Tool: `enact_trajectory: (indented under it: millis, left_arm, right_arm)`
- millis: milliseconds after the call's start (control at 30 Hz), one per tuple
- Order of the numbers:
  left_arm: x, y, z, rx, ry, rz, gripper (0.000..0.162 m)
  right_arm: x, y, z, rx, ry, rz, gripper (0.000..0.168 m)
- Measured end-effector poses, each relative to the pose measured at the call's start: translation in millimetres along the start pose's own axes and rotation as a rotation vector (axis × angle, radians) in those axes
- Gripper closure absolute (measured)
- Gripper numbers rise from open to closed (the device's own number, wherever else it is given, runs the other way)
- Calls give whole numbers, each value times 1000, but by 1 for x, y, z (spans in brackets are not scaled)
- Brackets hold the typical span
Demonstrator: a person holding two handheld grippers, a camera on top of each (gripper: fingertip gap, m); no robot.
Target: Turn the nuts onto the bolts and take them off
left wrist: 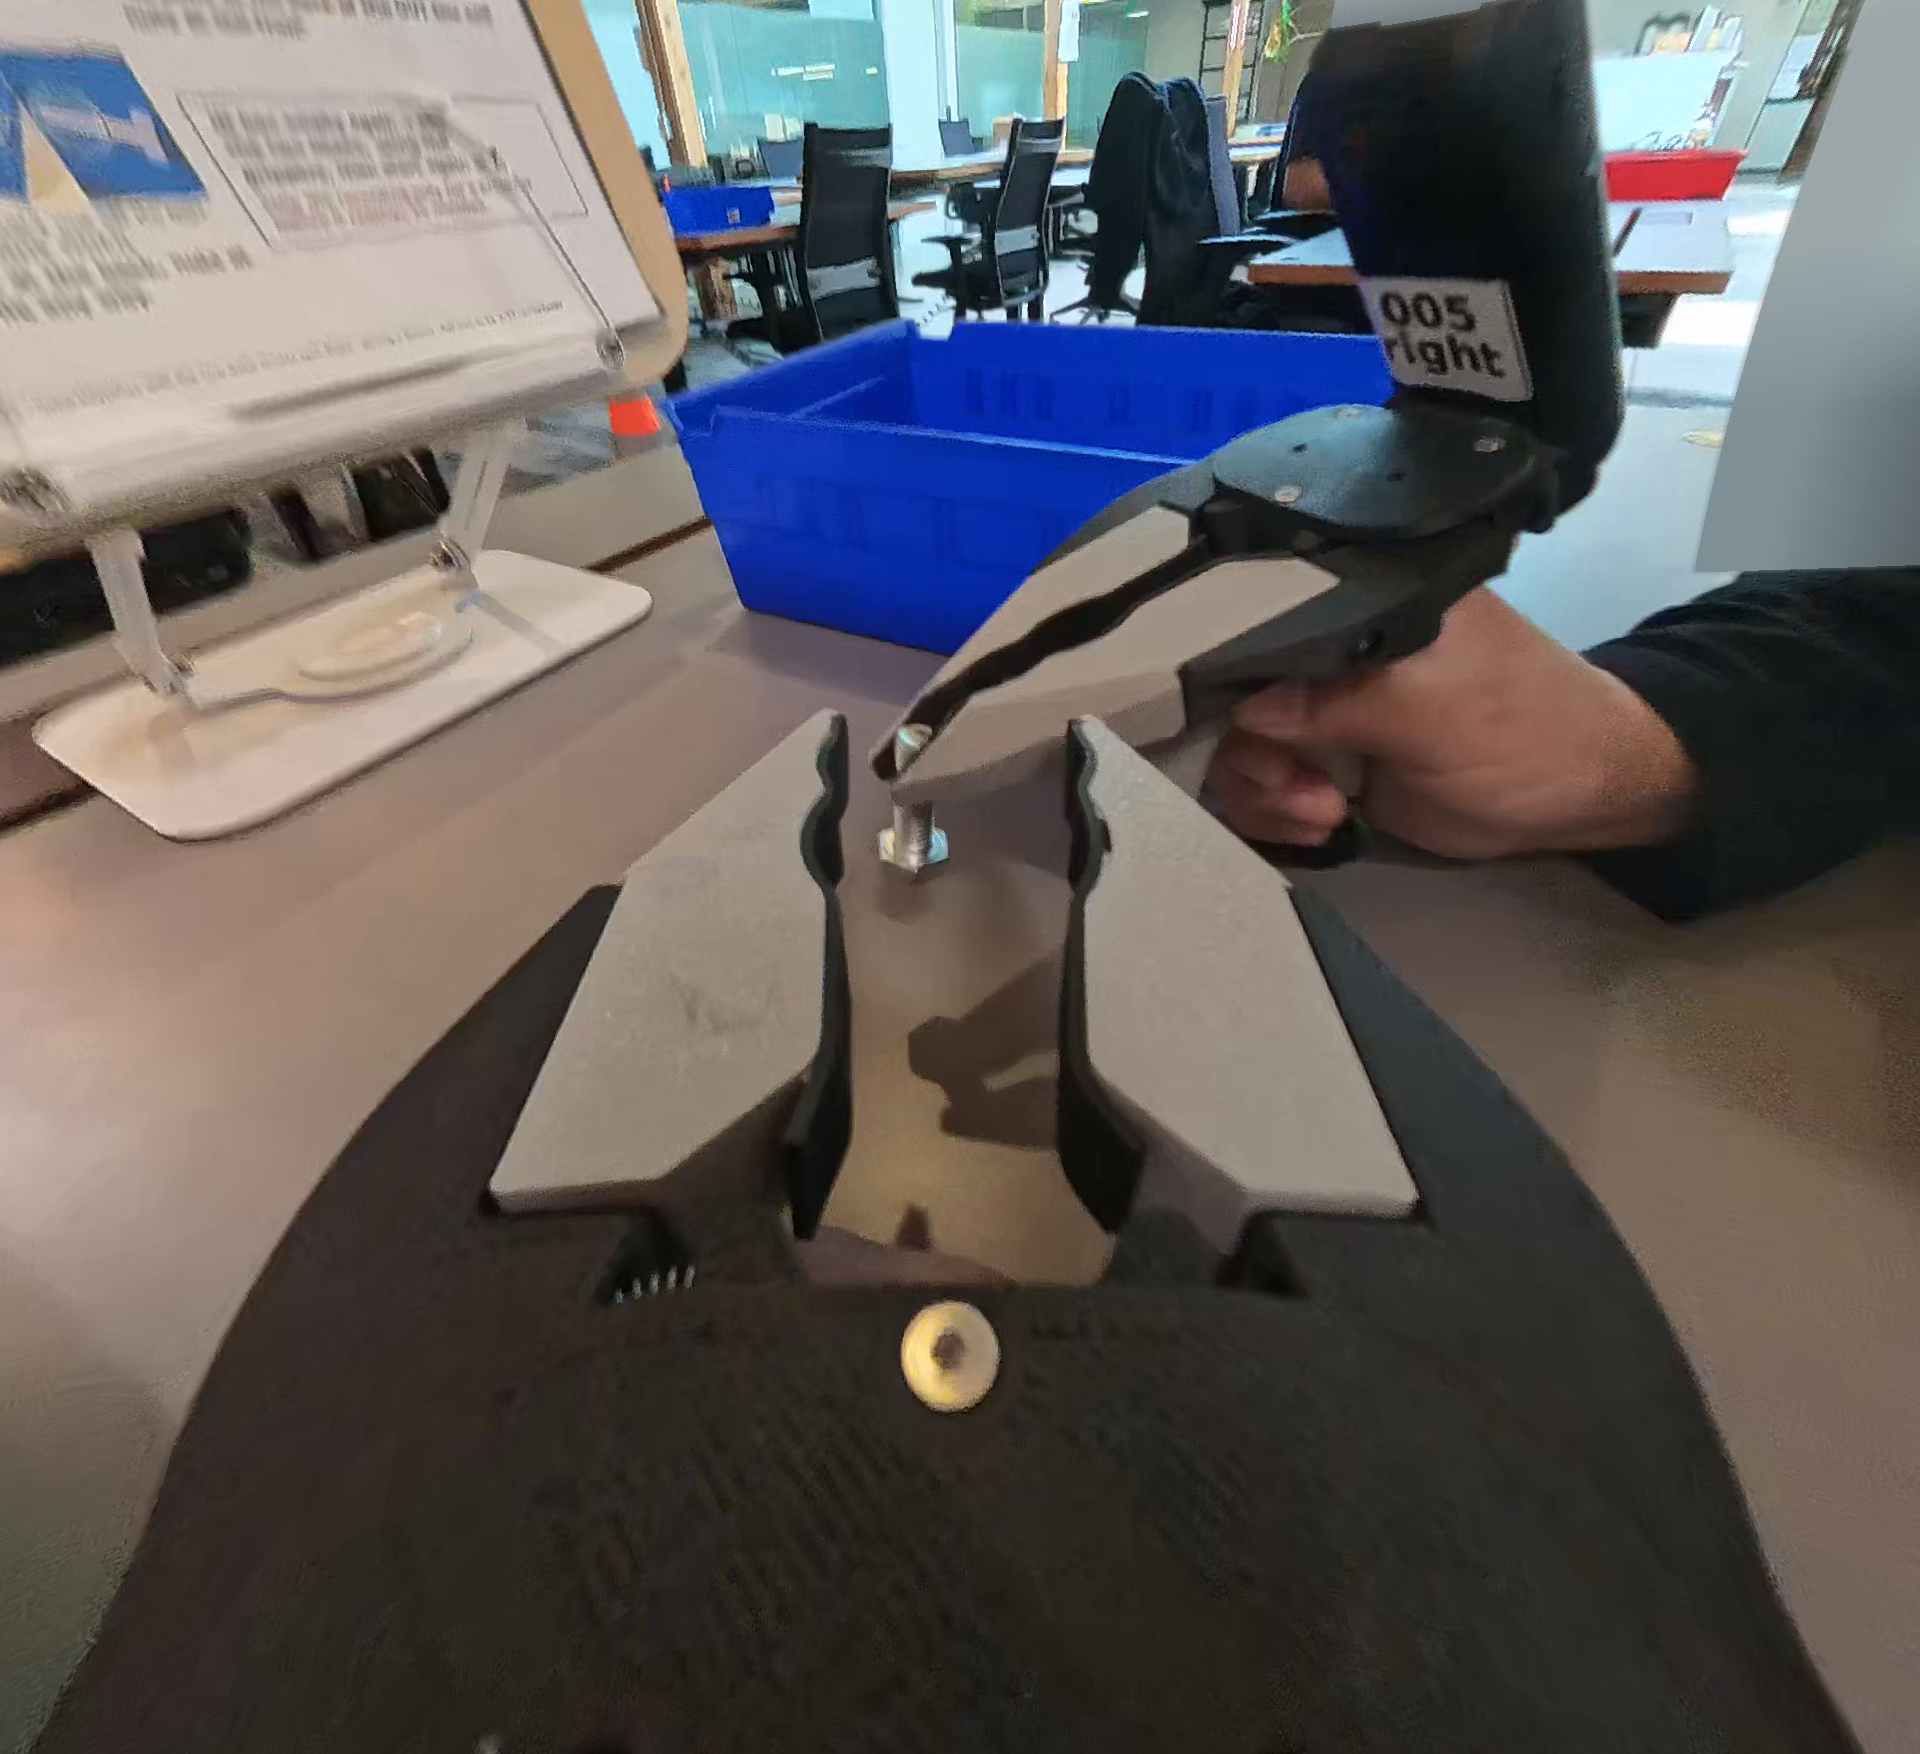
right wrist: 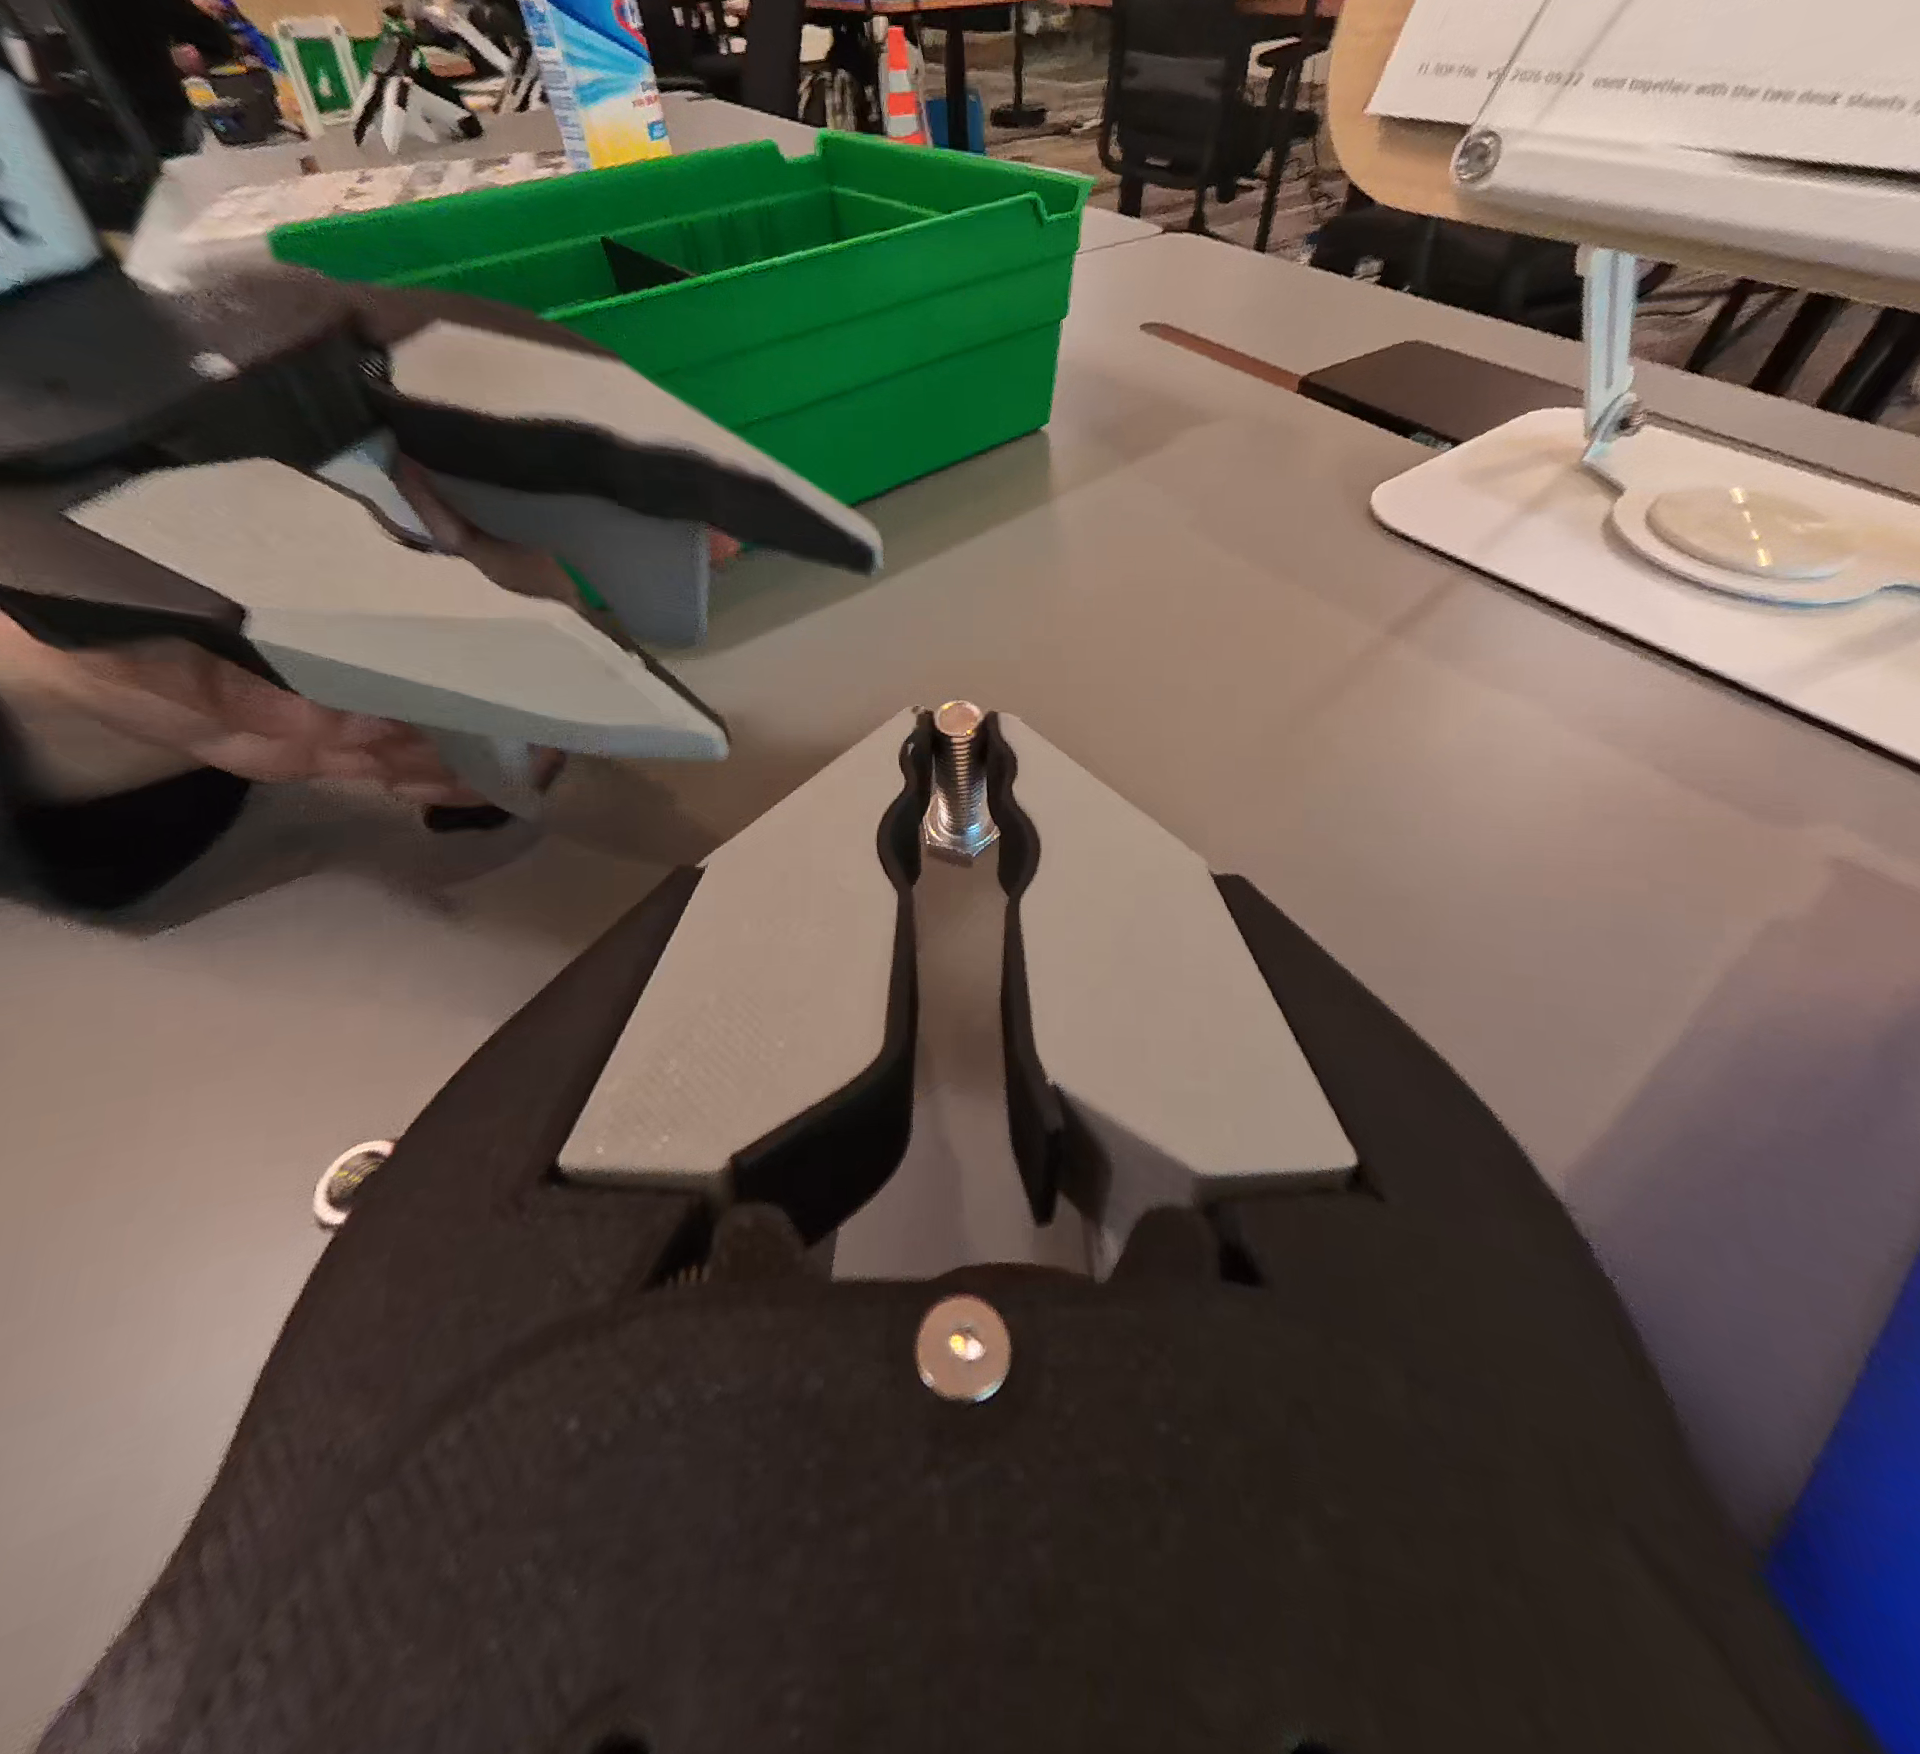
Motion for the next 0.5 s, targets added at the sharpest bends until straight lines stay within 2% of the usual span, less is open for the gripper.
enact_trajectory:
  millis: [100,167,233,367,400,433,500]
  left_arm:
    - [6,-7,5,105,-7,107,127]
    - [11,5,-1,168,-89,63,130]
    - [13,16,-2,269,-114,59,129]
    - [12,21,0,442,-124,171,131]
    - [14,22,-2,463,-151,193,140]
    - [15,21,-3,474,-172,221,142]
    - [16,19,-4,476,-181,244,138]
  right_arm:
    - [-2,7,-2,-36,-21,-113,162]
    - [0,12,-3,-72,-28,-175,162]
    - [0,11,-3,-84,-30,-185,162]
    - [-1,11,-2,-91,-24,-175,162]
    - [-1,11,-3,-100,-29,-177,162]
    - [0,12,-3,-111,-31,-177,162]
    - [4,13,-2,-109,-33,-168,162]
Point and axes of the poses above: each gripper's, where its closed fingertips meet, x back along the fingers, z out of its underside, y = z × x across the jaws, the point moved 5 cm from there along x, back along the fingers, and after that the axes turned 8 degrees about -y, right-handed, at the moved point
